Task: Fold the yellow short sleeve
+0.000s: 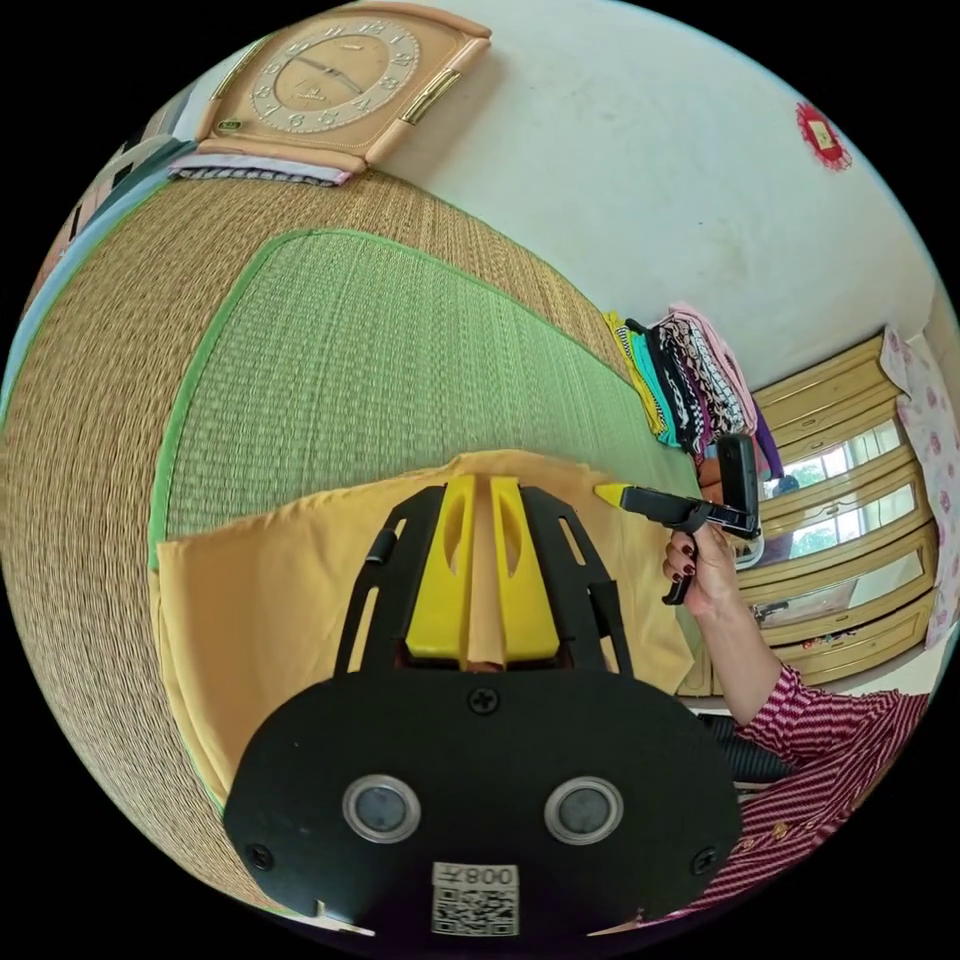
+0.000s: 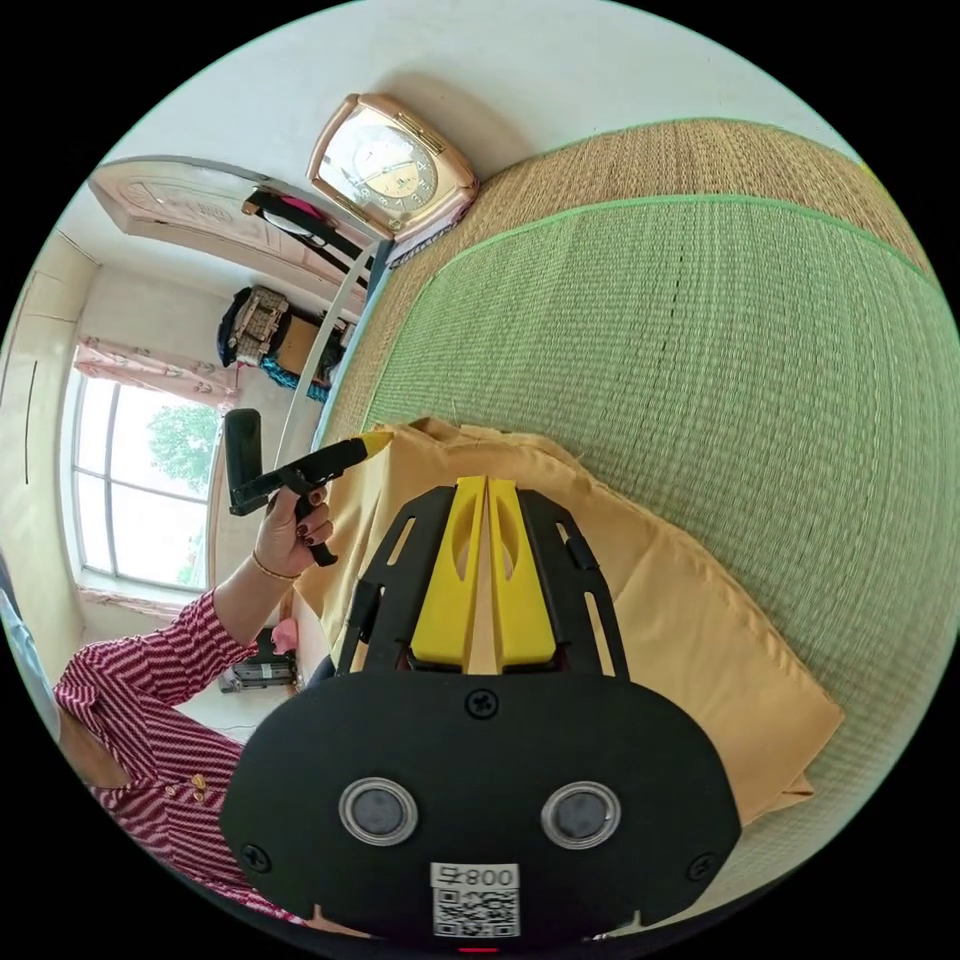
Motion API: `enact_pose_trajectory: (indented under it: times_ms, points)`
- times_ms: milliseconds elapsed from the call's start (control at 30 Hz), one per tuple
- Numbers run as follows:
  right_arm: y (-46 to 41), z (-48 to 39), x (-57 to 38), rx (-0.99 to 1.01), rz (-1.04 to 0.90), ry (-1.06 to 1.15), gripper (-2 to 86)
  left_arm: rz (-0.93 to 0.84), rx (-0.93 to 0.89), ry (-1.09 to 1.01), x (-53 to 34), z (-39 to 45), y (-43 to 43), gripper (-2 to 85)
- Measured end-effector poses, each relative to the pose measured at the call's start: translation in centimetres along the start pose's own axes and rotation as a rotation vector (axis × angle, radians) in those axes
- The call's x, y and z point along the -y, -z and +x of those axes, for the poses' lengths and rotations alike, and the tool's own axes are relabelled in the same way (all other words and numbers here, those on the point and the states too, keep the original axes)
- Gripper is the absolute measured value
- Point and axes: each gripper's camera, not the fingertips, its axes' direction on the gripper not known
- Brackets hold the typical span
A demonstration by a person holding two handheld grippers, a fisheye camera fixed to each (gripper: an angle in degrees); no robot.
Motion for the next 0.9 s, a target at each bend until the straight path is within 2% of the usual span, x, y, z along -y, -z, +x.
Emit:
enact_pose_trajectory:
  times_ms: [167, 300, 433, 500, 667, 900]
  points:
    - [1.6, -1.0, -1.4, 0.011, 0.016, 0.013, 0.3, 0.05, -0.014, 0.013, -2.1, -1.4, 5.5, 4.1]
    - [4.6, -1.2, -7.2, -0.001, 0.008, 0.016, 0.8, 0.111, 0.059, 0.059, -7.3, -4.1, 12.5, 6.2]
    - [8.9, 0.3, -15.3, -0.05, 0.016, -0.07, 2.8, 0.102, 0.158, 0.141, -14.4, -7.6, 18.5, 7.3]
    - [11.0, 0.8, -18.7, -0.069, 0.034, -0.124, 3.8, 0.061, 0.192, 0.188, -16.9, -8.8, 19.4, 7.6]
    - [15.9, 0.9, -26.6, -0.092, 0.075, -0.247, 6.5, 0.005, 0.122, 0.25, -21.8, -10.0, 20.1, 8.1]
    - [18.0, 0.3, -33.3, -0.101, 0.062, -0.344, 7.5, -0.088, 0.133, 0.235, -22.5, -10.0, 18.5, 7.8]
